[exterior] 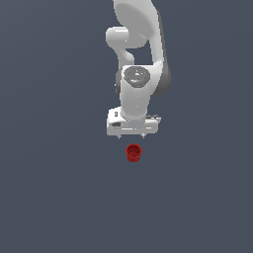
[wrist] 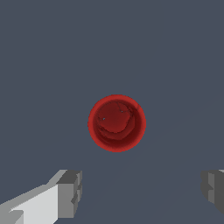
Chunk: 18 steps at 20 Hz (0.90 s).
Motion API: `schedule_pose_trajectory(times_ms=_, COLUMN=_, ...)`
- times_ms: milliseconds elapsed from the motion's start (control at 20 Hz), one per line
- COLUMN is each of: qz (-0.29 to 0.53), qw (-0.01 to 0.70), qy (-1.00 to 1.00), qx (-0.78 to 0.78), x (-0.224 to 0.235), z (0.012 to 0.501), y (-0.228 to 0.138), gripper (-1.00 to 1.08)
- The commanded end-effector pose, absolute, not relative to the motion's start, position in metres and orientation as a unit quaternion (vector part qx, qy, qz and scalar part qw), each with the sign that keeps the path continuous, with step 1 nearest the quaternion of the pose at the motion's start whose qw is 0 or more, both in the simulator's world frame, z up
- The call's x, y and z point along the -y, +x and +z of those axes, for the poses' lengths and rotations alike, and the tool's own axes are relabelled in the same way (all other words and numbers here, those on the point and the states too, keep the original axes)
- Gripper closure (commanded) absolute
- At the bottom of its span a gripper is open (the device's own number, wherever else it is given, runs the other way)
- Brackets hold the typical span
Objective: Pick up the object and move it to a goal position.
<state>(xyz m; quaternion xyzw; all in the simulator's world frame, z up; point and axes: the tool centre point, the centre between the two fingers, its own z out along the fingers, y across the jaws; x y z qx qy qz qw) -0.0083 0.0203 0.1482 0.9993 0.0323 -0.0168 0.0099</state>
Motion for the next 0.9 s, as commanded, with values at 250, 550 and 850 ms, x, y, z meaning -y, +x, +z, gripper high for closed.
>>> schedule_pose_trajectory(times_ms=250, qz=-0.022, qw=0.009, qy=0.999, qx=-0.027, x=-0.0197, z=0.1483, y=-0.009, gripper=-0.92)
schedule_pose_trajectory(times_ms=550, qz=-0.03, qw=0.009, qy=0.999, qx=-0.013, x=-0.0187, z=0.1495, y=-0.0105, gripper=-0.92)
schedule_pose_trajectory(times_ms=850, qz=-0.029, qw=0.009, qy=0.999, qx=-0.022, x=-0.019, z=0.1484, y=-0.0097, gripper=-0.92)
